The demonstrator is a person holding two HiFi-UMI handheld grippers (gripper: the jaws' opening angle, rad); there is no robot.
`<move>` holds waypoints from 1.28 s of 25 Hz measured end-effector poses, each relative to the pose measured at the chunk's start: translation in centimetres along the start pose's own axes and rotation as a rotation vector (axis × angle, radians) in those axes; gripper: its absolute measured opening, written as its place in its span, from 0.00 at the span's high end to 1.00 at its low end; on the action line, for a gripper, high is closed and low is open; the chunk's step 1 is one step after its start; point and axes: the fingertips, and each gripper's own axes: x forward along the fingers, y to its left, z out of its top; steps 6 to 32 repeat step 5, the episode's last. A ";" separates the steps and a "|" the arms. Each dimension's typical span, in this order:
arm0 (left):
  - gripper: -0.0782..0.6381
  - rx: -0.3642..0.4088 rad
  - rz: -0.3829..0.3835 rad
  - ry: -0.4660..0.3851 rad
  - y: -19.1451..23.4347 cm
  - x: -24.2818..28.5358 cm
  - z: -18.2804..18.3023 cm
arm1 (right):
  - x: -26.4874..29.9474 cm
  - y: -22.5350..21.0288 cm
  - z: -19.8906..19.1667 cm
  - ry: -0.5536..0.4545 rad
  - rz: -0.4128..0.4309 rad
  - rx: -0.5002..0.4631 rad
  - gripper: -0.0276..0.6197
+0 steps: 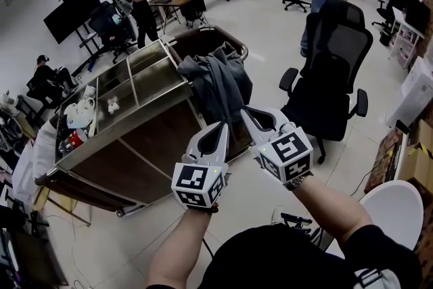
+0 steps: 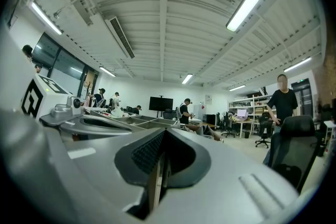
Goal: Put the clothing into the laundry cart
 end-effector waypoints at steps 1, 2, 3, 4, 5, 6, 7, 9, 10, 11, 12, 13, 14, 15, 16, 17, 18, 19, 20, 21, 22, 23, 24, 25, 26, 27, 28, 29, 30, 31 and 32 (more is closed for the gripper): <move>0.89 0.000 0.001 0.000 0.0 0.0 0.0 | 0.0 0.0 -0.1 0.000 0.000 0.000 0.96; 0.89 0.000 0.001 0.000 0.0 0.0 -0.1 | 0.0 0.0 -0.1 -0.001 -0.001 0.001 0.96; 0.89 0.000 0.002 0.000 0.0 0.0 -0.1 | 0.0 -0.1 -0.2 -0.002 -0.001 0.001 0.96; 0.89 0.001 0.002 0.001 0.0 0.0 0.0 | 0.0 -0.1 -0.1 -0.002 -0.001 0.001 0.96; 0.89 0.001 0.002 0.001 0.0 0.0 0.0 | 0.0 -0.1 -0.1 -0.002 -0.001 0.000 0.96; 0.89 0.001 0.002 0.001 0.0 0.0 0.0 | 0.0 -0.1 -0.1 -0.002 -0.001 0.000 0.96; 0.89 0.001 0.002 0.001 0.0 0.0 0.0 | 0.0 -0.1 -0.1 -0.002 -0.001 0.000 0.96; 0.89 0.001 0.002 0.001 0.0 0.0 0.0 | 0.0 -0.1 -0.1 -0.002 -0.001 0.000 0.96; 0.89 0.001 0.002 0.001 0.0 0.0 0.0 | 0.0 -0.1 -0.1 -0.002 -0.001 0.000 0.96; 0.89 0.001 0.002 0.001 0.0 0.0 0.0 | 0.0 -0.1 -0.1 -0.002 -0.001 0.000 0.96; 0.89 0.001 0.002 0.001 0.0 0.0 0.0 | 0.0 -0.1 -0.1 -0.002 -0.001 0.000 0.96; 0.89 0.001 0.002 0.001 0.0 0.0 0.0 | 0.0 -0.1 -0.1 -0.002 -0.001 0.000 0.96; 0.89 0.001 0.002 0.001 0.0 0.0 0.0 | 0.0 -0.1 -0.1 -0.002 -0.001 0.000 0.96; 0.89 0.001 0.002 0.001 0.0 0.0 0.0 | 0.0 -0.1 -0.1 -0.002 -0.001 0.000 0.96; 0.89 0.001 0.002 0.001 0.0 0.0 0.0 | 0.0 -0.1 -0.1 -0.002 -0.001 0.000 0.96; 0.89 0.001 0.002 0.001 0.0 0.0 0.0 | 0.0 -0.1 -0.1 -0.002 -0.001 0.000 0.96; 0.89 0.001 0.002 0.001 0.0 0.0 0.0 | 0.0 -0.1 -0.1 -0.002 -0.001 0.000 0.96; 0.89 0.001 0.002 0.001 0.0 0.0 0.0 | 0.0 -0.1 -0.1 -0.002 -0.001 0.000 0.96; 0.89 0.001 0.002 0.001 0.0 0.0 0.0 | 0.0 -0.1 -0.1 -0.002 -0.001 0.000 0.96; 0.89 0.001 0.002 0.001 0.0 0.0 0.0 | 0.0 -0.1 -0.1 -0.002 -0.001 0.000 0.96; 0.89 0.001 0.002 0.001 0.0 0.0 0.0 | 0.0 -0.1 -0.1 -0.002 -0.001 0.000 0.96; 0.89 0.001 0.002 0.001 0.0 0.0 0.0 | 0.0 -0.1 -0.1 -0.002 -0.001 0.000 0.96; 0.89 0.001 0.002 0.001 0.0 0.0 0.0 | 0.0 -0.1 -0.1 -0.002 -0.001 0.000 0.96; 0.89 0.001 0.002 0.001 0.0 0.0 0.0 | 0.0 -0.1 -0.1 -0.002 -0.001 0.000 0.96; 0.89 0.001 0.002 0.001 0.0 0.0 0.0 | 0.0 -0.1 -0.1 -0.002 -0.001 0.000 0.96; 0.89 0.001 0.002 0.001 0.0 0.0 0.0 | 0.0 -0.1 -0.1 -0.002 -0.001 0.000 0.96; 0.89 0.001 0.002 0.001 0.0 0.0 0.0 | 0.0 -0.1 -0.1 -0.002 -0.001 0.000 0.96; 0.89 0.001 0.002 0.001 0.0 0.0 0.0 | 0.0 -0.1 -0.1 -0.002 -0.001 0.000 0.96; 0.89 0.001 0.002 0.001 0.0 0.0 0.0 | 0.0 -0.1 -0.1 -0.002 -0.001 0.000 0.96; 0.89 0.001 0.002 0.001 0.0 0.0 0.0 | 0.0 -0.1 -0.1 -0.002 -0.001 0.000 0.96; 0.89 0.001 0.002 0.001 0.0 0.0 0.0 | 0.0 -0.1 -0.1 -0.002 -0.001 0.000 0.96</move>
